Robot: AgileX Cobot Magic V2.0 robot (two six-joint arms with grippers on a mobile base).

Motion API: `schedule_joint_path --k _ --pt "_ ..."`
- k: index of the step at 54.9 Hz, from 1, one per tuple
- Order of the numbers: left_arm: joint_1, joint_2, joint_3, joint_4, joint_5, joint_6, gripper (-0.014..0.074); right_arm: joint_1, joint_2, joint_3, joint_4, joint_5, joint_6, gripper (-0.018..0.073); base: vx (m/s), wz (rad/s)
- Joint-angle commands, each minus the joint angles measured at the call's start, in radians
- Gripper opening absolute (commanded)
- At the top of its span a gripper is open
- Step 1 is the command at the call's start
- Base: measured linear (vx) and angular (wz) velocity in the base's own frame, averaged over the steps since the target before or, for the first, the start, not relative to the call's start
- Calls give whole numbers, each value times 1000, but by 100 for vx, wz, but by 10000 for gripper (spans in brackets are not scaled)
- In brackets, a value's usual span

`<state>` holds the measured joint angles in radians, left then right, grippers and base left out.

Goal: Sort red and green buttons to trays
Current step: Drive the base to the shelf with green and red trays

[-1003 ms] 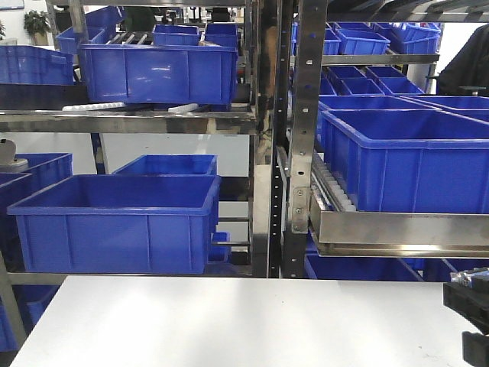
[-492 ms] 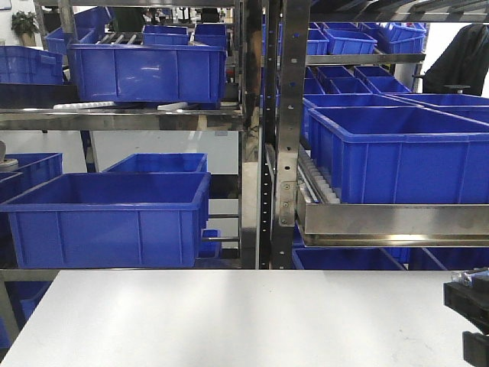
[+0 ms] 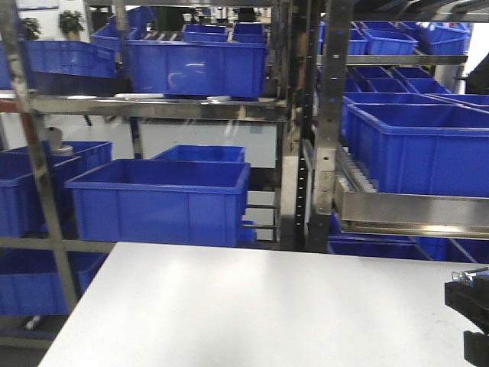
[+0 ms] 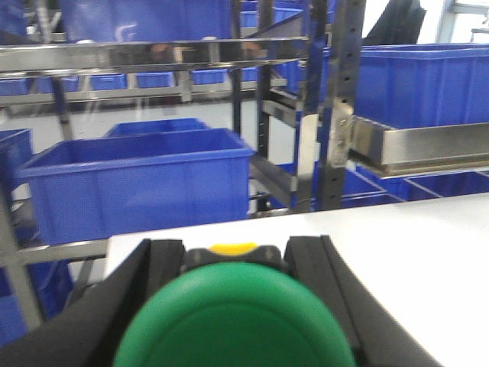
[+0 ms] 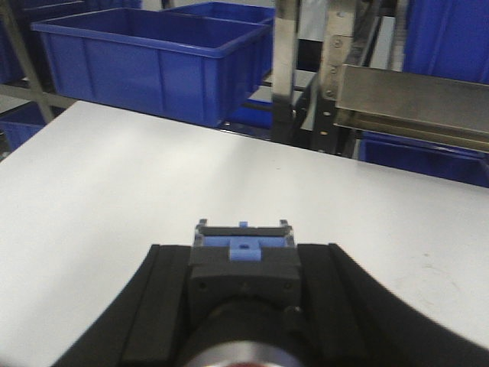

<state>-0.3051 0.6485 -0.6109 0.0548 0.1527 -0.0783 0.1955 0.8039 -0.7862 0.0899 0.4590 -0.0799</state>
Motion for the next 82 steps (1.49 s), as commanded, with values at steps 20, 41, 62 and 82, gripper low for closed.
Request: schedule_joint_path --k 20,41,62,82 --pt "-9 -5 -28 -9 -88 -9 0 2 -9 -31 1 -85 -2 -9 -17 36" --pt "-9 -5 -28 -9 -88 -9 0 2 -9 -31 1 -85 -2 -9 -10 52" --pt "-9 -5 -28 -9 -88 -9 0 2 -9 -31 1 -85 -2 -9 0 55" --pt "-9 -5 -28 -9 -88 -9 0 2 -9 -31 1 -85 -2 -9 8 47"
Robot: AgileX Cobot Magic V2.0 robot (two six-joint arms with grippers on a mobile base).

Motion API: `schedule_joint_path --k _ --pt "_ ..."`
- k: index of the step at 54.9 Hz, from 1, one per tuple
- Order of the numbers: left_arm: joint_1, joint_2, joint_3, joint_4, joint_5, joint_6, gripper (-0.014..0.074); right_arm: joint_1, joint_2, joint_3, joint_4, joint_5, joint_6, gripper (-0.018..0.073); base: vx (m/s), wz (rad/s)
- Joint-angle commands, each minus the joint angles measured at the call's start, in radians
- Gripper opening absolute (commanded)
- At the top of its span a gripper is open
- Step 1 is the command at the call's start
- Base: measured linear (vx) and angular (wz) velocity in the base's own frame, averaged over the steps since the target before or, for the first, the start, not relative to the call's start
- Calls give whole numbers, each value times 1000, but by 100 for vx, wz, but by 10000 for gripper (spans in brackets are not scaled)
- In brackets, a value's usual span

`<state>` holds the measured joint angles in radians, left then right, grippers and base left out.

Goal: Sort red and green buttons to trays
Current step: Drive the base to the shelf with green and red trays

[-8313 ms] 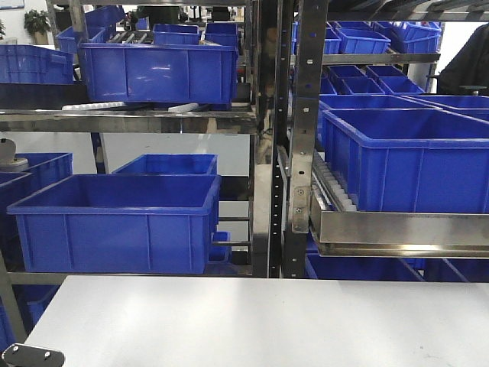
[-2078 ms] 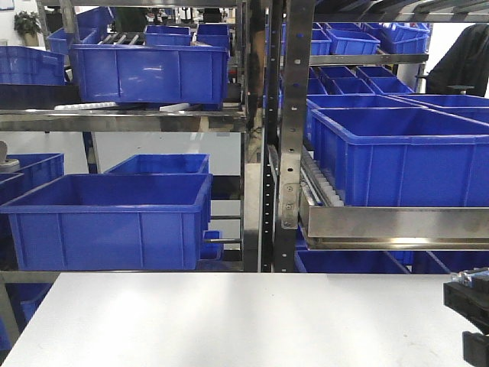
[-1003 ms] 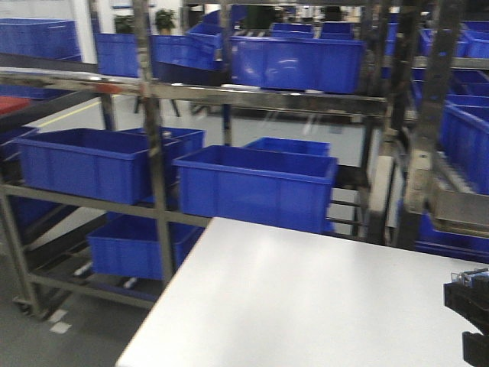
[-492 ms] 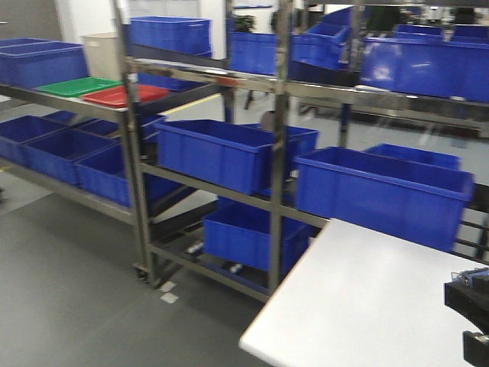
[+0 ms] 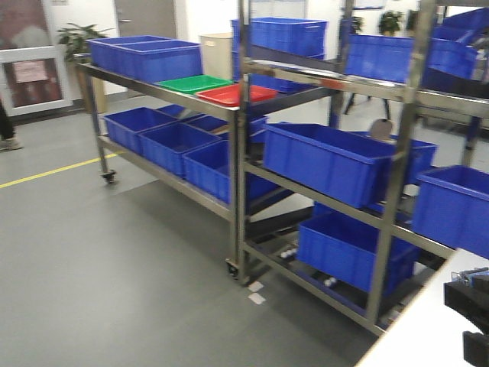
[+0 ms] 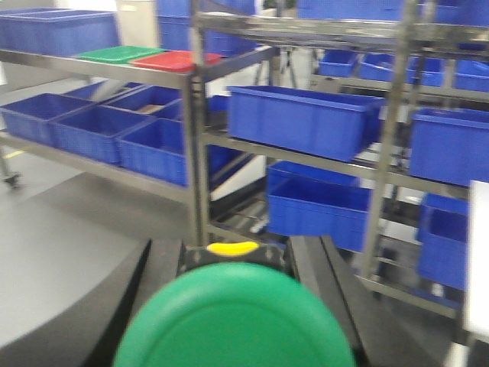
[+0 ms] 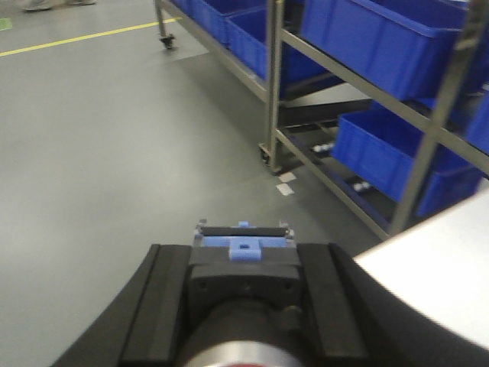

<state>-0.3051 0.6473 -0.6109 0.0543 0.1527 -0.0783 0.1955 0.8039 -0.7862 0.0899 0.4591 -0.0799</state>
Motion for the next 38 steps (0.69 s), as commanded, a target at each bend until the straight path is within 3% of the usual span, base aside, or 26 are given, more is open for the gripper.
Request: schedule_joint_path --k 1,38 --pt "-9 -4 -28 -9 -88 -9 0 2 -9 -31 1 -85 -2 -9 12 47" --pt "-9 -4 -28 -9 -89 -9 0 2 -9 -31 0 -84 -2 -9 19 51"
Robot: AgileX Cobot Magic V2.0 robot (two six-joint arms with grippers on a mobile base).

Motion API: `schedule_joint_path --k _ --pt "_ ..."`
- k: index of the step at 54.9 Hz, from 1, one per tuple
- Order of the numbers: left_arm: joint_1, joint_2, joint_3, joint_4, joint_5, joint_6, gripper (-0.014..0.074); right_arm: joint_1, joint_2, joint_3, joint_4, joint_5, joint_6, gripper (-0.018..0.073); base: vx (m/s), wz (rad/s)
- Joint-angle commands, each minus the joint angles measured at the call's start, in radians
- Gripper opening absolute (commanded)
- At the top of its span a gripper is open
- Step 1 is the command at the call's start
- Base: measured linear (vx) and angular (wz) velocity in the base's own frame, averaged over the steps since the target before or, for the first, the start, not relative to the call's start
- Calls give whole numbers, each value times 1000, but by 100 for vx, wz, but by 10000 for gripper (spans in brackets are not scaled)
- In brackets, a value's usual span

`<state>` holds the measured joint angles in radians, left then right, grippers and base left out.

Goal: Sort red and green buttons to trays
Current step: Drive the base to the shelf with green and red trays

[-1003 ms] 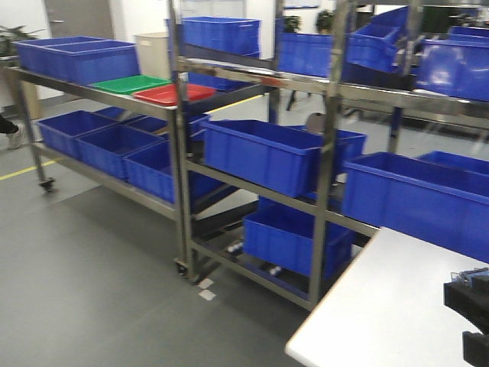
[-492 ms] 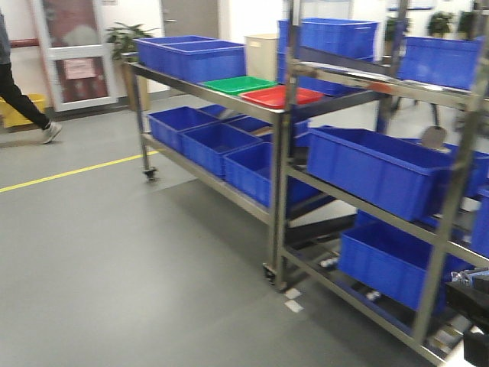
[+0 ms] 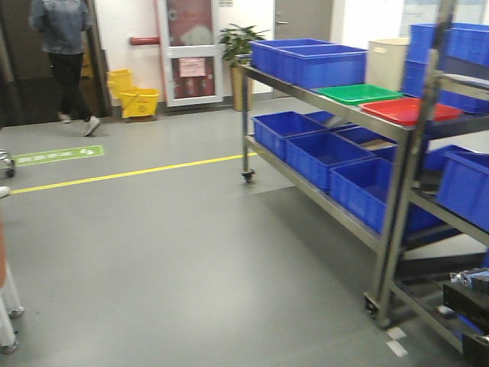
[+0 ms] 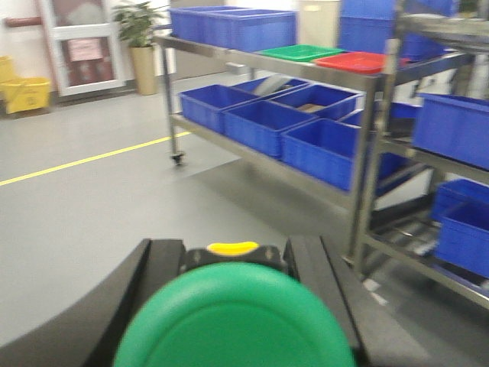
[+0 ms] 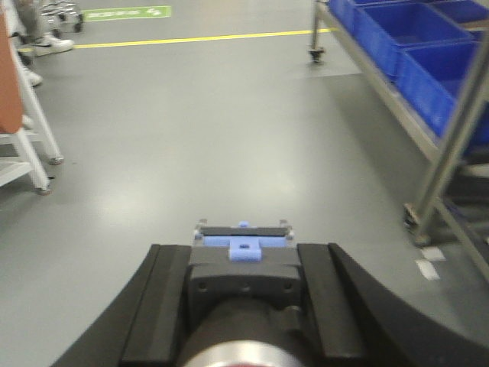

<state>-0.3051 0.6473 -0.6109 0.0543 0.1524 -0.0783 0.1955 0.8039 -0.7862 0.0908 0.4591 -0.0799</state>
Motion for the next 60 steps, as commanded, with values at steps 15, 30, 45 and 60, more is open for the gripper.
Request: schedule_joint_path --k 15,30,45,60 --pt "-9 -4 -28 -9 -88 -9 0 1 -9 -31 -1 -84 -2 -9 30 37" --pt "-9 -4 -28 -9 -88 -9 0 1 -9 -31 -1 -84 -2 -9 36 18" --pt "-9 -4 -28 -9 -88 -9 0 1 -9 -31 -1 -84 -2 -9 40 12" --pt "-9 -3 -28 -9 -88 -9 0 1 -9 -31 -1 -85 -2 -9 44 10"
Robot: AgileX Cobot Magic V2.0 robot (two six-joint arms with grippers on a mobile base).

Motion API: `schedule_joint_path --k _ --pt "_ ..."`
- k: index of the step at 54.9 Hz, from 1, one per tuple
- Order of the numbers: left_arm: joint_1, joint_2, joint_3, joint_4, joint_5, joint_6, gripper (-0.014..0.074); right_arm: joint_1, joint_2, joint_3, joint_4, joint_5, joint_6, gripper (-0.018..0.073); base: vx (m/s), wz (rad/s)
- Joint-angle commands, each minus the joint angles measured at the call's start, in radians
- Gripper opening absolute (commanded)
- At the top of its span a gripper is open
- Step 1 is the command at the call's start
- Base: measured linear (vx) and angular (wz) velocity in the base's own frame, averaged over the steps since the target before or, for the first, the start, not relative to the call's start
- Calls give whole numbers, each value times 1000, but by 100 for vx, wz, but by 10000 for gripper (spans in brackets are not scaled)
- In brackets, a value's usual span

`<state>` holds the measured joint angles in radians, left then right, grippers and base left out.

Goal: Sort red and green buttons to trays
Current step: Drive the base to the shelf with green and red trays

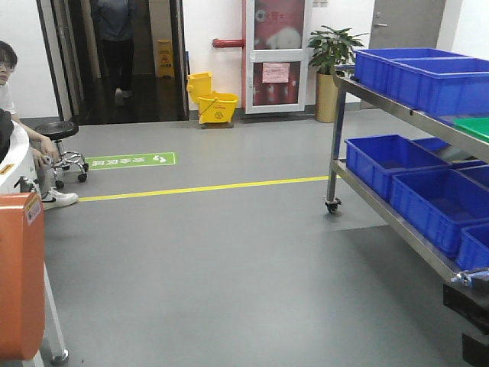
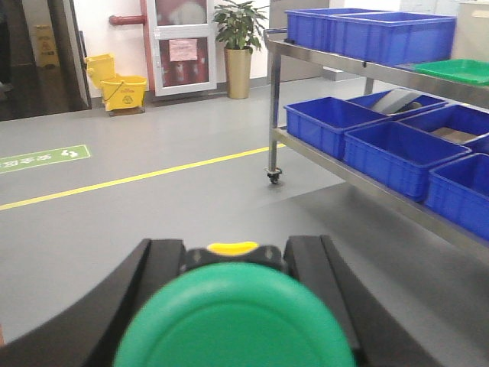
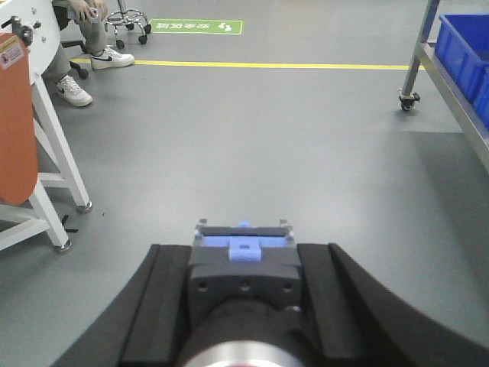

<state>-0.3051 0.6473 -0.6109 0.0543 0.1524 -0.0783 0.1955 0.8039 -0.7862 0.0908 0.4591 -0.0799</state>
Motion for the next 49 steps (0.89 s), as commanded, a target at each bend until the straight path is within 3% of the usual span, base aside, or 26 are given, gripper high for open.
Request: schedule_joint_path --k 1,49 --pt "-9 -3 -28 -9 -88 -9 0 1 -9 -31 -1 -85 -2 -9 45 10" --pt "-9 -3 -28 -9 -88 -9 0 1 -9 -31 -1 -80 -2 -9 50 9"
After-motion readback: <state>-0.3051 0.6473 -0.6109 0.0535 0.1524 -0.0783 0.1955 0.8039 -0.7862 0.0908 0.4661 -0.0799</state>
